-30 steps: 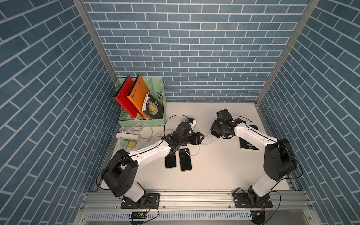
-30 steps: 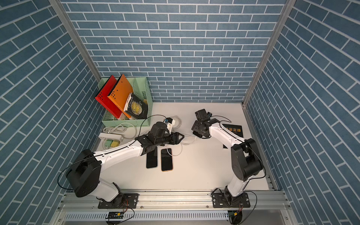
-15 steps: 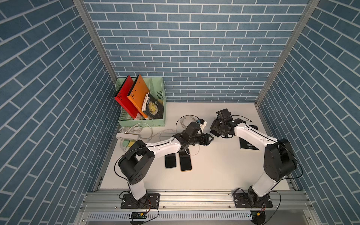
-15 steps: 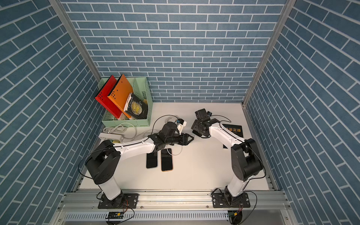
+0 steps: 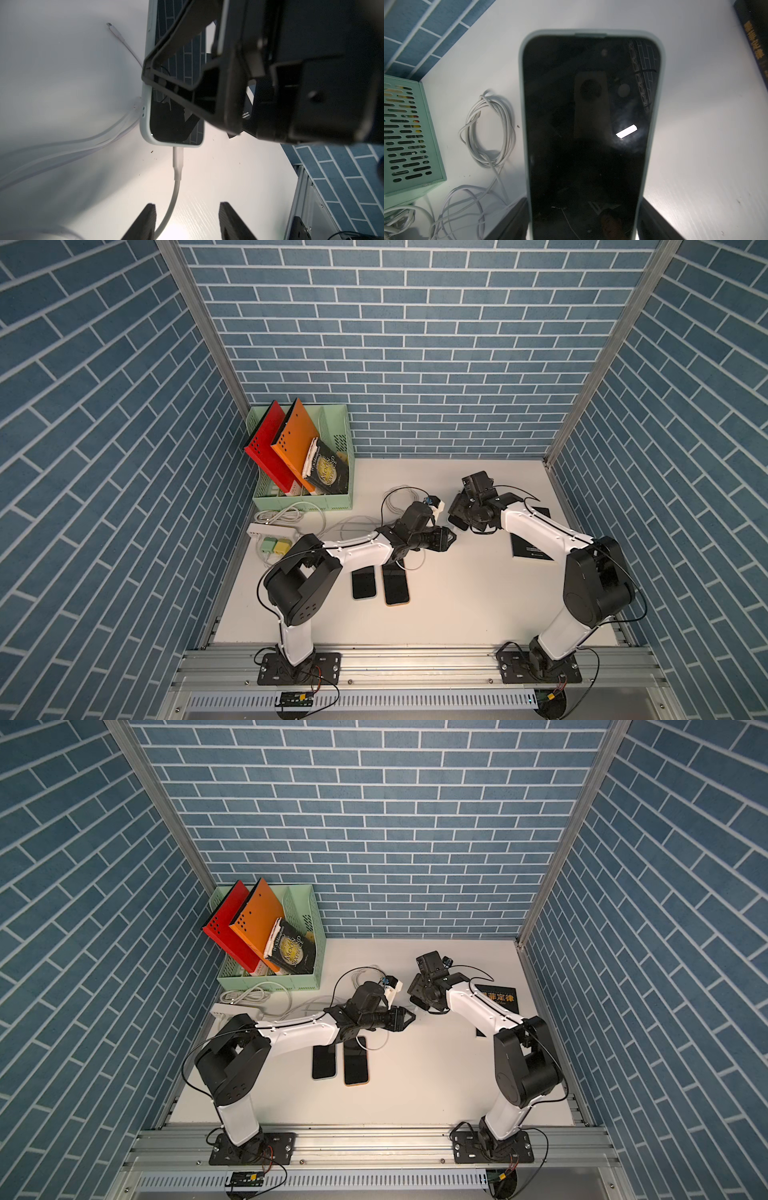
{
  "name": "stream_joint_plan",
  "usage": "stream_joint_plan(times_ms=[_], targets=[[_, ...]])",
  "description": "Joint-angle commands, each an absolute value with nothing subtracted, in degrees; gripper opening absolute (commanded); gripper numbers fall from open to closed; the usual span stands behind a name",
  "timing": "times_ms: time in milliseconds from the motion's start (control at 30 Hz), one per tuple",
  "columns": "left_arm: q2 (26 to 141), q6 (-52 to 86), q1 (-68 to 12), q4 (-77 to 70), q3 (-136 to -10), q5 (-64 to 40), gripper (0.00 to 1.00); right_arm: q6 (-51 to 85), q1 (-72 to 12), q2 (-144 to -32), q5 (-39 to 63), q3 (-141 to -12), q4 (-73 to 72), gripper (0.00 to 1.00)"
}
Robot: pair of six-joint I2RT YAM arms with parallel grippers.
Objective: Unplug the charging cable from the phone
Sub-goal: Pick up the phone at the center of the board, then remove the charging cable from the phone.
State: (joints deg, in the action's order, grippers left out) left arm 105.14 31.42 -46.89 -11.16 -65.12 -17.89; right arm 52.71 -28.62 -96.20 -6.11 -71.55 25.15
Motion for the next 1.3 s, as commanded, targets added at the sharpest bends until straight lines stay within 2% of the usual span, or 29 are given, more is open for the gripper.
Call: stream_joint_plan(times_ms=[0,467,1067,1267], targets=[[107.1,29.7,-47.1,-10.5,-67.6,-17.4,0.50,54.6,-29.0,-93.6,-6.1,-71.5,22.3,0.45],[111.9,27.9,-47.1,-7.9,-72.4,-17.4,0.37,54.8,-29.0,-94.0,-5.4,-71.5,21.6,0.45],[114.1,26.4,-47.1,-5.3,-74.8,-16.4,0.00,54.7,-28.2,-94.2,-5.0,-71.4,20.7,0.41],[114.0,26.3,-47.1,-5.0,-74.5,-16.2,0.00,54.4,-27.3,-94.2,-5.1,-72.0,20.7,0.40]])
